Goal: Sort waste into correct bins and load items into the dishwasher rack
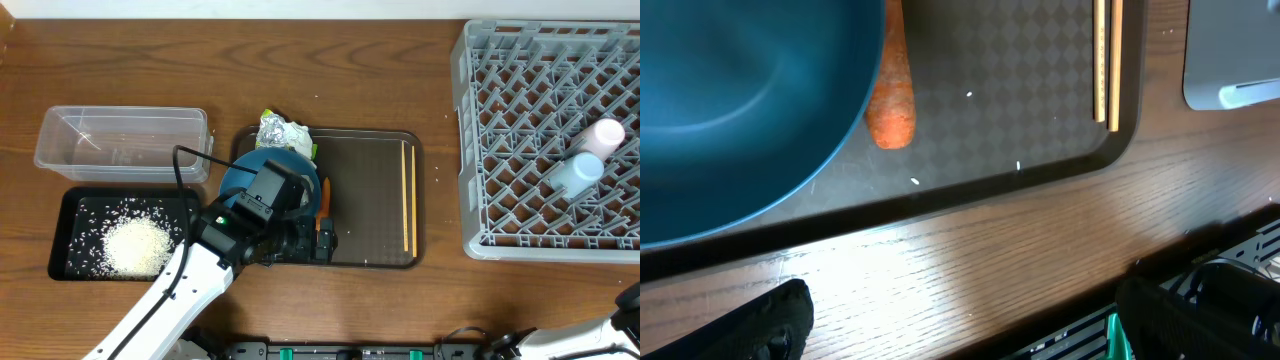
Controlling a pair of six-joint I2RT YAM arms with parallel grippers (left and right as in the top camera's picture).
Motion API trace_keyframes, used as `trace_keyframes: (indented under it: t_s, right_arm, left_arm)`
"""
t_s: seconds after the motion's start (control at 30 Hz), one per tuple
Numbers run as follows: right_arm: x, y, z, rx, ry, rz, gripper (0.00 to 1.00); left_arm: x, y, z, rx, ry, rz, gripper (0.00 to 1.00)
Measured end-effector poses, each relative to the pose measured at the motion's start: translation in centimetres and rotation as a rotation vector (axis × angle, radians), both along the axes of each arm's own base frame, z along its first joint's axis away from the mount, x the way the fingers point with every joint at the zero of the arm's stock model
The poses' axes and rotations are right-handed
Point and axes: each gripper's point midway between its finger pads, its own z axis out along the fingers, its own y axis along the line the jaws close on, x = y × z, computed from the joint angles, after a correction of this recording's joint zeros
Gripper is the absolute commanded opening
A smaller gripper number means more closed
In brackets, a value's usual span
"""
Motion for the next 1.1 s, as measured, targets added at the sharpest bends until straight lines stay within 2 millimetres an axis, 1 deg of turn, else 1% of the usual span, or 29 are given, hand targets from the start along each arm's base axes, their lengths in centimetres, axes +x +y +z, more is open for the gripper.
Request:
trace_keyframes:
  t_s: [0.1,0.17,0.3,0.33,0.57,0.77,0.93,1.1]
  right_arm:
    - [0.1,-0.2,0.0,-0.009,-0.003,-0.004,0.01]
    - [0.2,-0.4,-0.8,0.003,0.005,-0.004,0.01]
    - [0.5,-0.8,-3.4,0.05,0.035,-0.003,0.01]
    - [0.7,-0.6,-3.7,0.065,0.025,0.016,0.01]
    - [0.9,-0.5,-3.3,0.066,0.002,0.03,0.01]
    - [1.3,-0.8,-2.2,0.075,-0.04,0.032,0.01]
    - [0.9,-0.5,-2.9,0.149,-0.003,0.019,0.01]
    - [0.3,-0.3,-3.8,0.183,0.032,0.009,0.02]
  left_arm:
    - [0.0,0.0,0.0,0.0,0.0,0.0,1.0]
    - [0.0,0.0,0.0,0.0,0.0,0.0,1.0]
    - [0.0,0.0,0.0,0.0,0.0,0.0,1.0]
    - [0.0,0.0,0.0,0.0,0.0,0.0,1.0]
    - [0.0,0.0,0.0,0.0,0.0,0.0,1.0]
    - [0.0,0.0,0.0,0.0,0.0,0.0,1.0]
    - [0.0,0.0,0.0,0.0,0.0,0.0,1.0]
    - [0.0,0.0,0.0,0.0,0.0,0.0,1.0]
